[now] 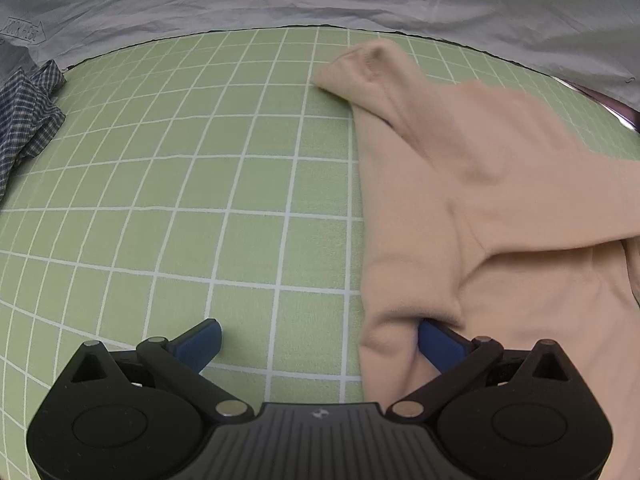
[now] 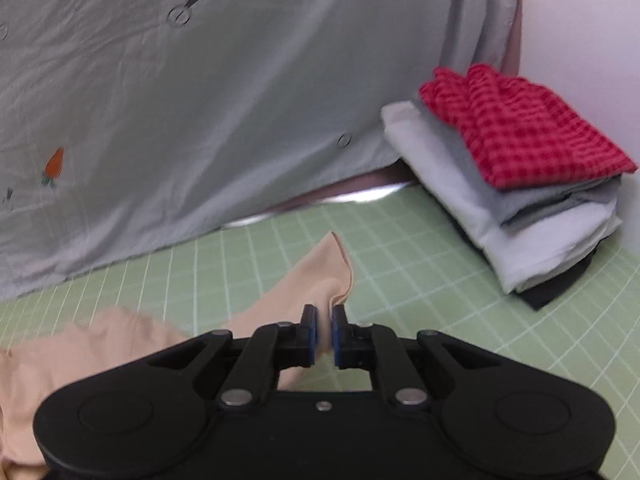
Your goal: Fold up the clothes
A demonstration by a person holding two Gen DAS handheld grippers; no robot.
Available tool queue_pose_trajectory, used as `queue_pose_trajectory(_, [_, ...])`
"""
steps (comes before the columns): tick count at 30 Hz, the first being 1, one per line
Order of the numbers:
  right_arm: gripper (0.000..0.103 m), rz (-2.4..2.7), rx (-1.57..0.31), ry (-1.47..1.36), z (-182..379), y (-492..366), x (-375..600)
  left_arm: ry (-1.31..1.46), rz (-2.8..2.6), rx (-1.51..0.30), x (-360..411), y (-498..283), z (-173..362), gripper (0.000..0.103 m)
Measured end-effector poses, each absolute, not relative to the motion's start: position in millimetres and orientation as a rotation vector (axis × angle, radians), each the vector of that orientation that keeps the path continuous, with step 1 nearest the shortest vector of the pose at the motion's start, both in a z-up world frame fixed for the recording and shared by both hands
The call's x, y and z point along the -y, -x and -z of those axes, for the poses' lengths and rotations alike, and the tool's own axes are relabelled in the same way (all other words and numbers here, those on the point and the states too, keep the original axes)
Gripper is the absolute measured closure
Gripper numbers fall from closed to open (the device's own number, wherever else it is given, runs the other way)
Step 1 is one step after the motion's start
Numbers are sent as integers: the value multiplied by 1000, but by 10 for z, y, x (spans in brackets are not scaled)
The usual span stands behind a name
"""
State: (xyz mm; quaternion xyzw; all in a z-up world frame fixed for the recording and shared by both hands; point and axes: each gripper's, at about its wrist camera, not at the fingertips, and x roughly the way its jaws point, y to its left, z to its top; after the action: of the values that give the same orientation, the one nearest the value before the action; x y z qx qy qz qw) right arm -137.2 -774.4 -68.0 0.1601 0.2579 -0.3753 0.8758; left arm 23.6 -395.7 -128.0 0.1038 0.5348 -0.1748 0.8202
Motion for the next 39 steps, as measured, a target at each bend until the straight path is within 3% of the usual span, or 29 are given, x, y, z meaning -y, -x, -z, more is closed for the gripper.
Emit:
queue_pose_trajectory(19, [94, 870, -688, -359, 1098, 1497, 7831, 14, 332, -1169, 3756, -650, 1022, 0])
queue_pose_trajectory(28, [94, 881, -736, -367, 1234, 1511, 7773, 151, 419, -1186, 4226, -1148, 1141, 3])
queue_pose_trajectory(33, [94, 882, -755, -364, 1277, 1521, 7775, 167, 459, -1156, 4532, -1338, 1188, 25])
queue_pose_trajectory(35, [94, 881, -763, -367, 1299, 1524, 7778, 174, 468, -1151, 4598, -1412, 1189, 47])
queue_pose_trajectory(36, [94, 881, -766, -367, 1309, 1525, 7776, 179, 471, -1149, 4630, -1450, 1189, 52])
queue_pose_trajectory(38, [94, 883, -772, -363, 1327, 1524, 7764, 168, 468, -1138, 4703, -1544, 1194, 85])
queue_pose_trajectory(39, [94, 883, -774, -359, 1333, 1520, 7760, 164, 469, -1140, 4728, -1589, 1201, 89])
